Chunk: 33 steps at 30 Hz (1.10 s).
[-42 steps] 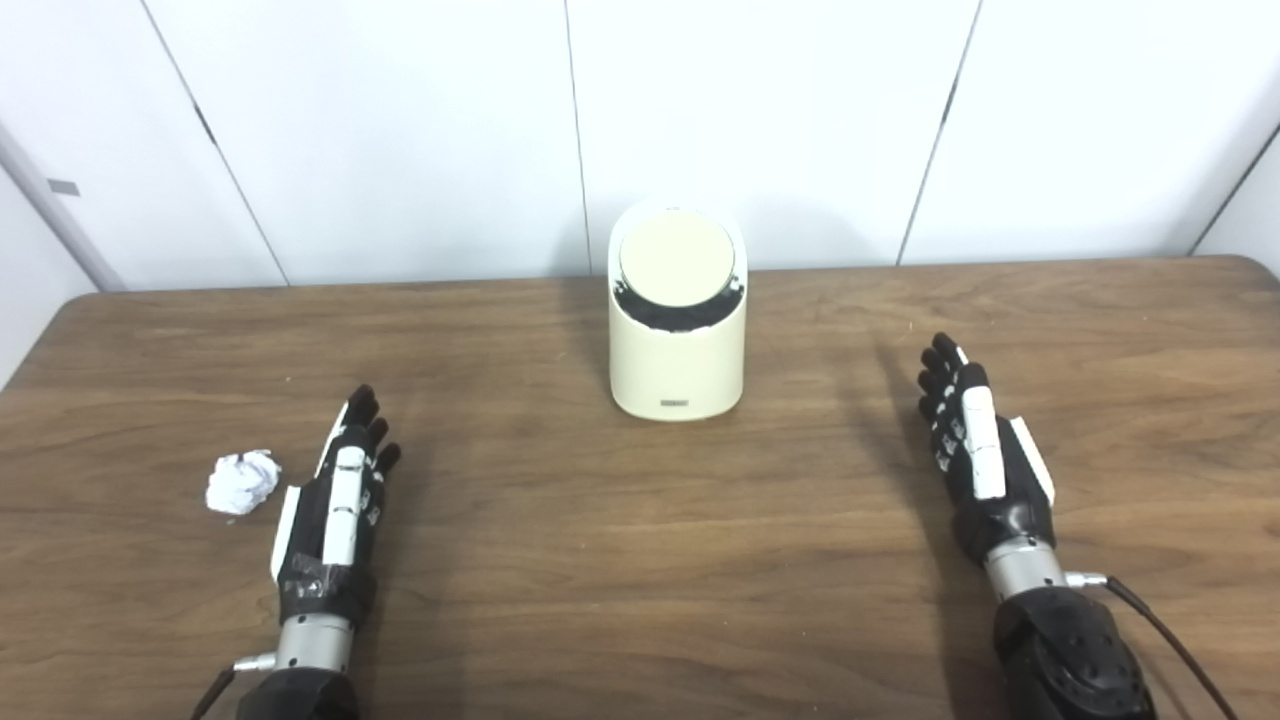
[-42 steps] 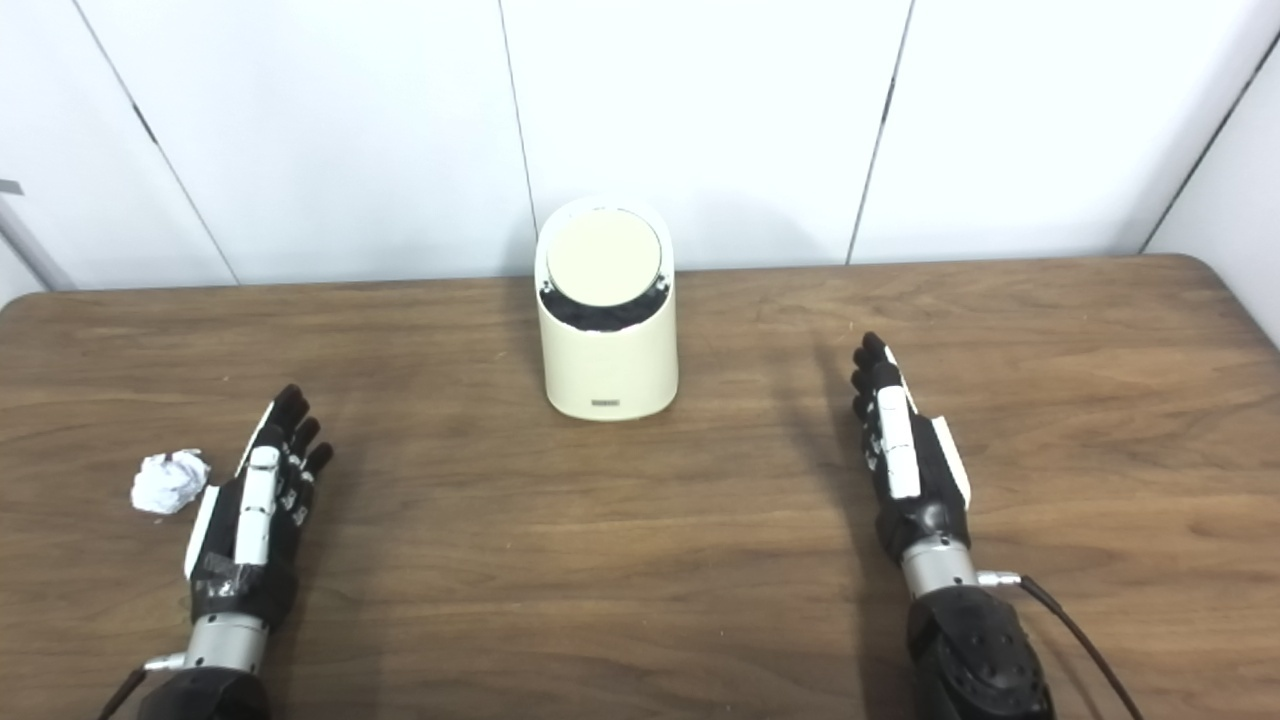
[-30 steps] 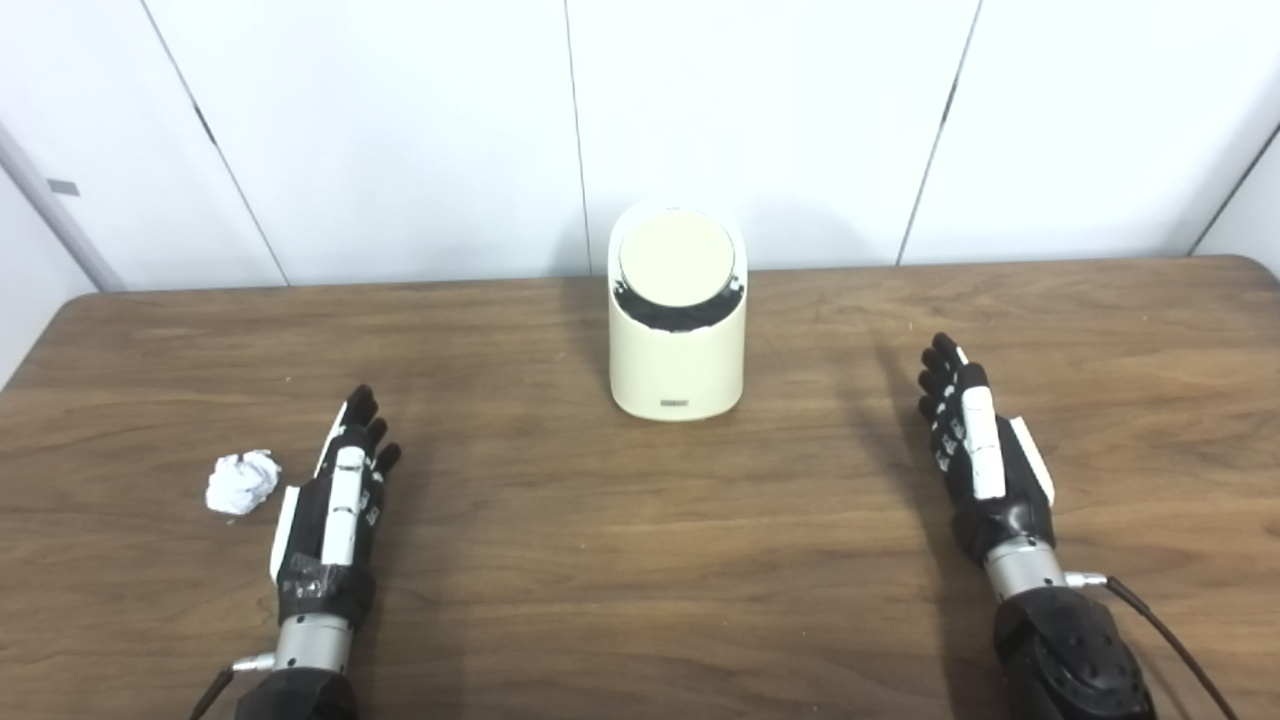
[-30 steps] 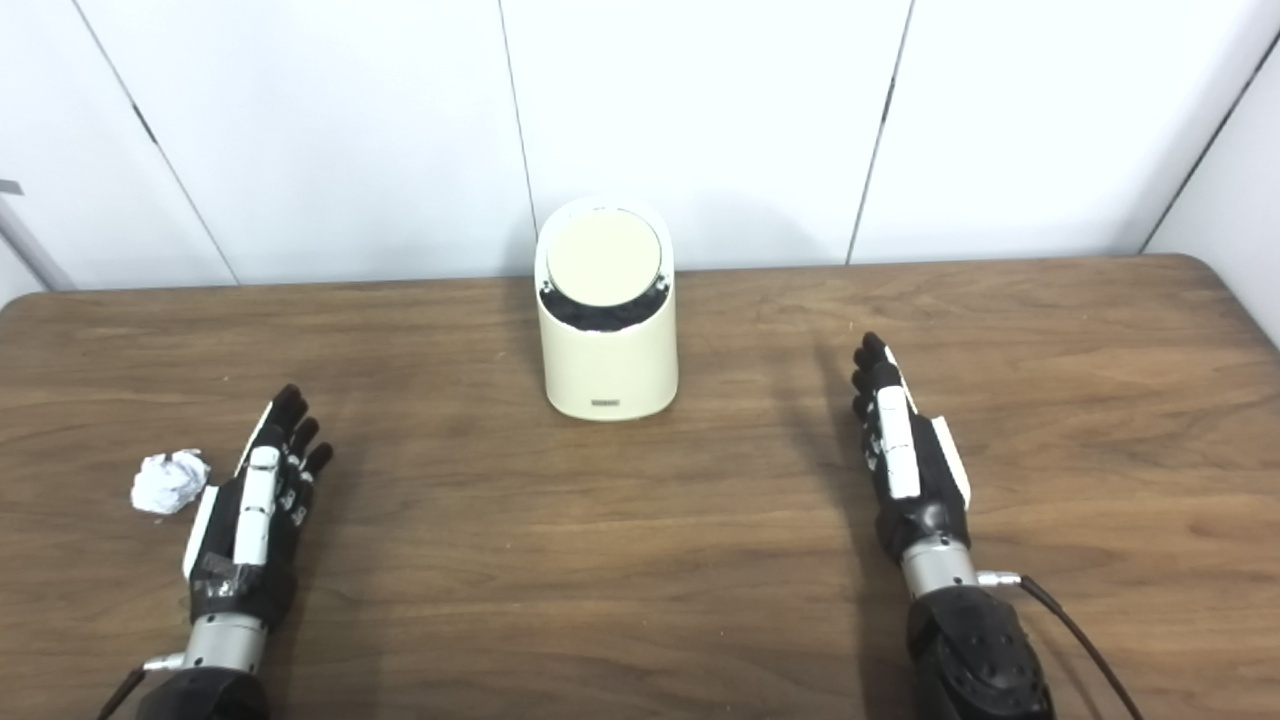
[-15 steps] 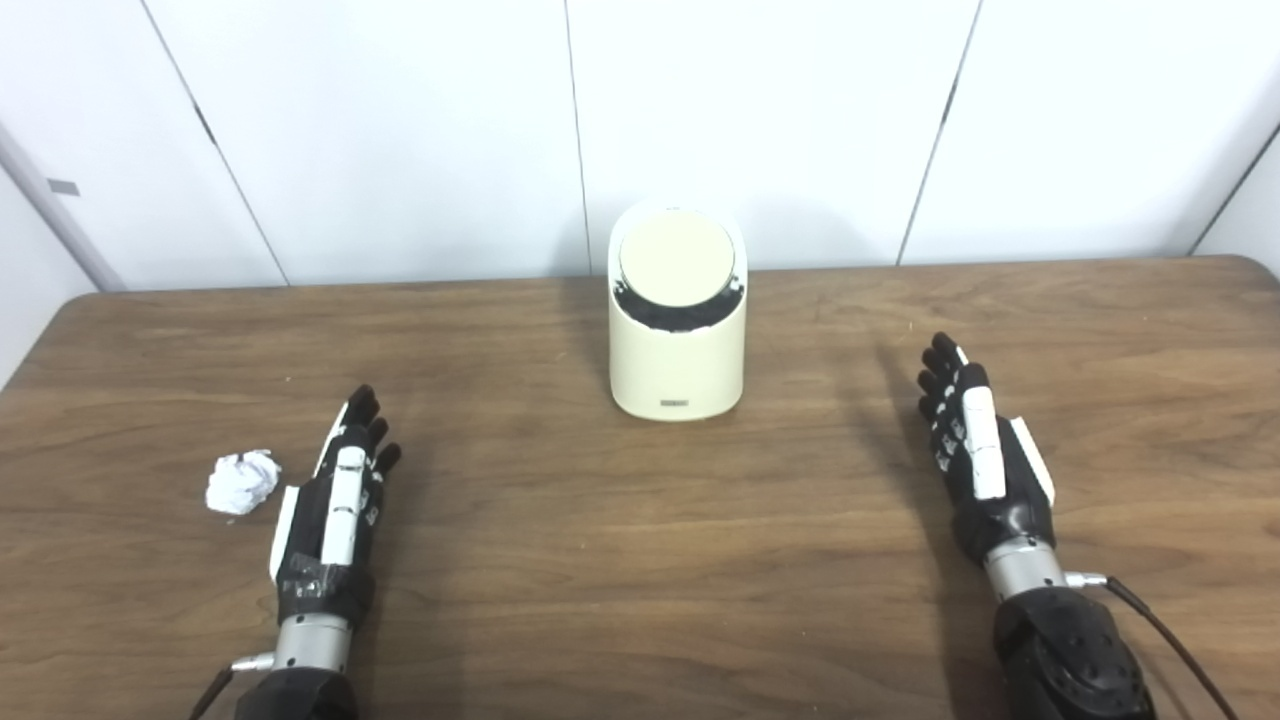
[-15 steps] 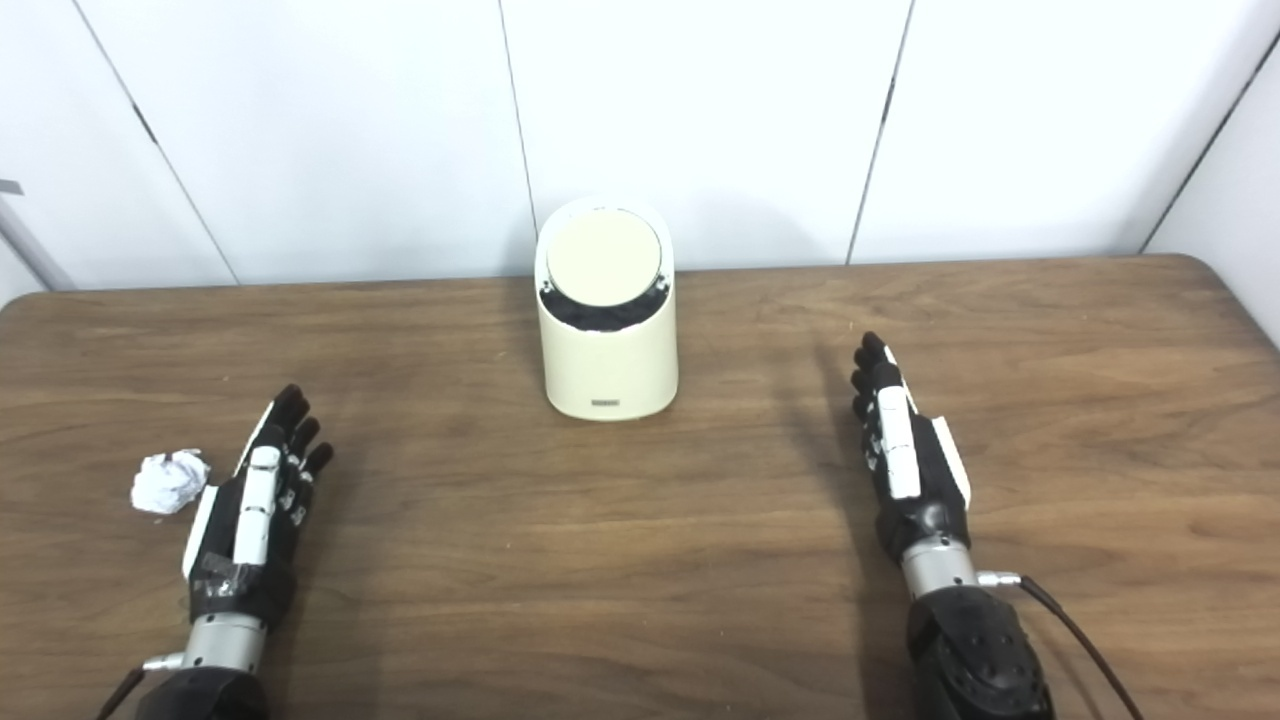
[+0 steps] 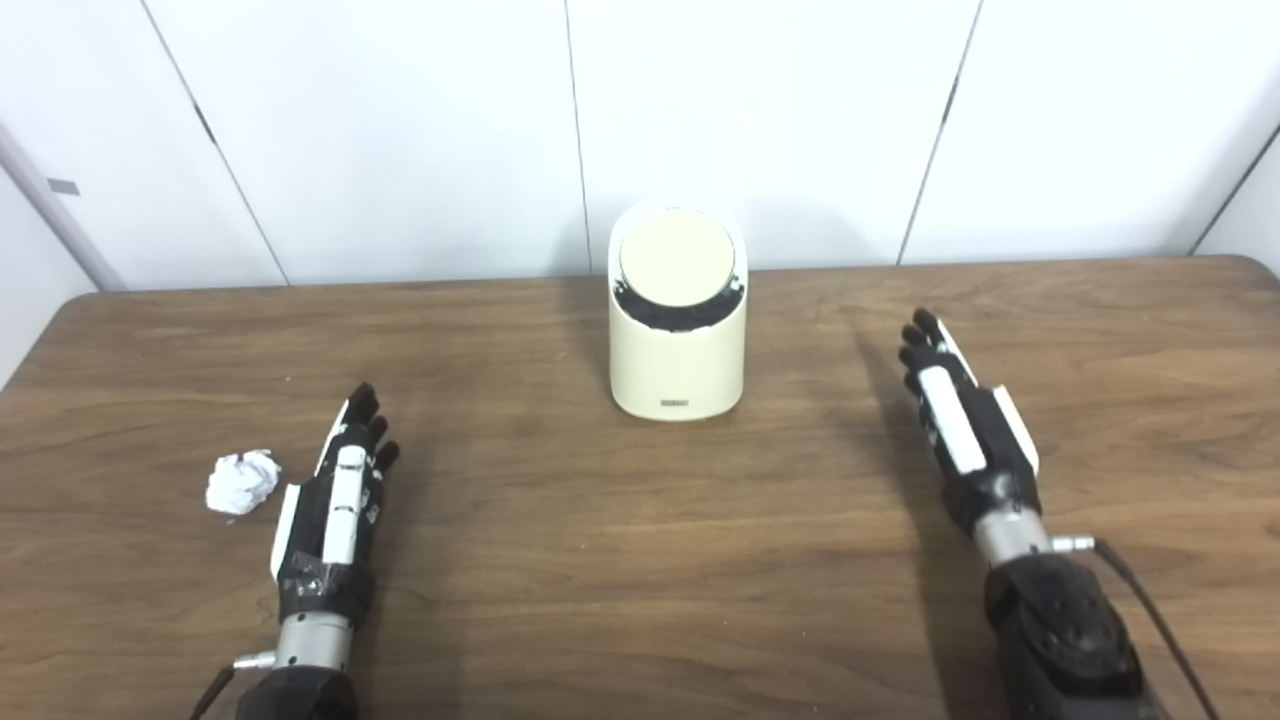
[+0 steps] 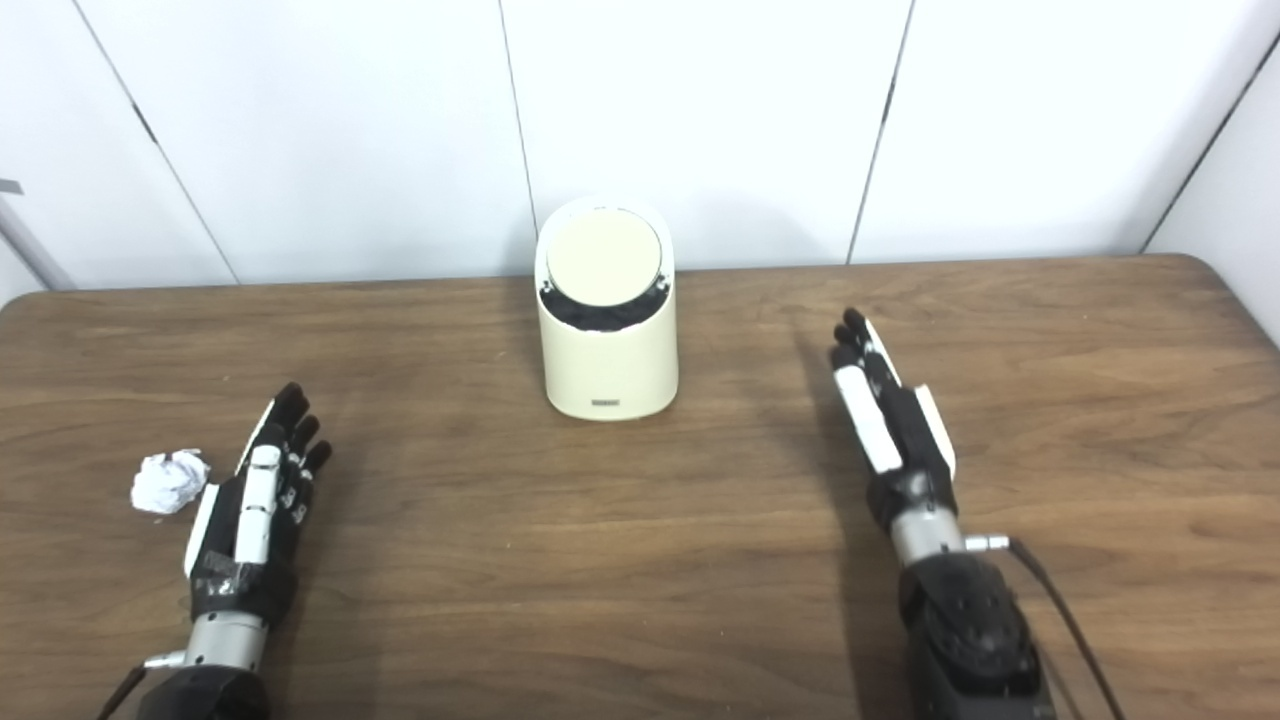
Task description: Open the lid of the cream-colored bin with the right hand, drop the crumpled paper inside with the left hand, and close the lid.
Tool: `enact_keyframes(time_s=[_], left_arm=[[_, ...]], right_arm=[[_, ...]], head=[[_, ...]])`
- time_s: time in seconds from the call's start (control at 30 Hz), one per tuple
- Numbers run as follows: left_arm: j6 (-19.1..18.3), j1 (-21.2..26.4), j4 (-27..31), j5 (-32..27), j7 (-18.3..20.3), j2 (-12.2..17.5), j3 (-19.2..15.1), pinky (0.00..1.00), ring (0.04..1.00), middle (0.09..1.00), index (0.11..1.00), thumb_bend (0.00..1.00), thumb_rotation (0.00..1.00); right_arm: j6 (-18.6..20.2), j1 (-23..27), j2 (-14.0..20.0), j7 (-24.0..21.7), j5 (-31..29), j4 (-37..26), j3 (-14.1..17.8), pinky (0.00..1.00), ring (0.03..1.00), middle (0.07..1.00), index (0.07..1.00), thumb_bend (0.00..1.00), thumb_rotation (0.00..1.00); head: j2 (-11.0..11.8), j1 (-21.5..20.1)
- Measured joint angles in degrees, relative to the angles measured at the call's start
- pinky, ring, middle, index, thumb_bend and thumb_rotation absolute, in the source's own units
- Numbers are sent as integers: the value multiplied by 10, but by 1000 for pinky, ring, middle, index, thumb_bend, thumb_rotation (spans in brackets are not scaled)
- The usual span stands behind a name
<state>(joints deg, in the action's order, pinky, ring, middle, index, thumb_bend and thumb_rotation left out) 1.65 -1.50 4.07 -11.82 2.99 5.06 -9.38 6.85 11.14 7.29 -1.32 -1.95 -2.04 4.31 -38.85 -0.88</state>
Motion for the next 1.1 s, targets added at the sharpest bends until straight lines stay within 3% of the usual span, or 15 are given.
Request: enact_keyframes(time_s=[0.2, 0.47, 0.63, 0.8, 1.1], left_arm=[[6, 0, -1, 2, 0, 0, 3, 1000, 1000, 1000, 991, 476, 837], [10, 0, -4, 2, 0, 1, 3, 1000, 1000, 1000, 990, 467, 832], [18, 0, -8, 3, 0, 0, 5, 1000, 1000, 1000, 991, 455, 827], [24, 1, -12, 3, 0, 0, 6, 1000, 1000, 1000, 989, 436, 819], [41, 2, -16, 3, 0, 0, 7, 1000, 997, 992, 979, 422, 815]], right_arm=[[20, 44, 7, 0, 13, -5, -4, 907, 941, 952, 934, 617, 570], [44, 76, 16, -7, 14, -13, -11, 956, 967, 959, 934, 648, 559], [57, 97, 17, -14, 17, -20, -21, 915, 941, 955, 917, 640, 557], [73, 103, 22, -18, 53, -24, -42, 877, 931, 948, 913, 695, 611], [88, 136, 44, -25, 111, -25, -67, 904, 926, 925, 926, 792, 522]], head=[[11, 2], [27, -1], [48, 0], [55, 0], [72, 2]])
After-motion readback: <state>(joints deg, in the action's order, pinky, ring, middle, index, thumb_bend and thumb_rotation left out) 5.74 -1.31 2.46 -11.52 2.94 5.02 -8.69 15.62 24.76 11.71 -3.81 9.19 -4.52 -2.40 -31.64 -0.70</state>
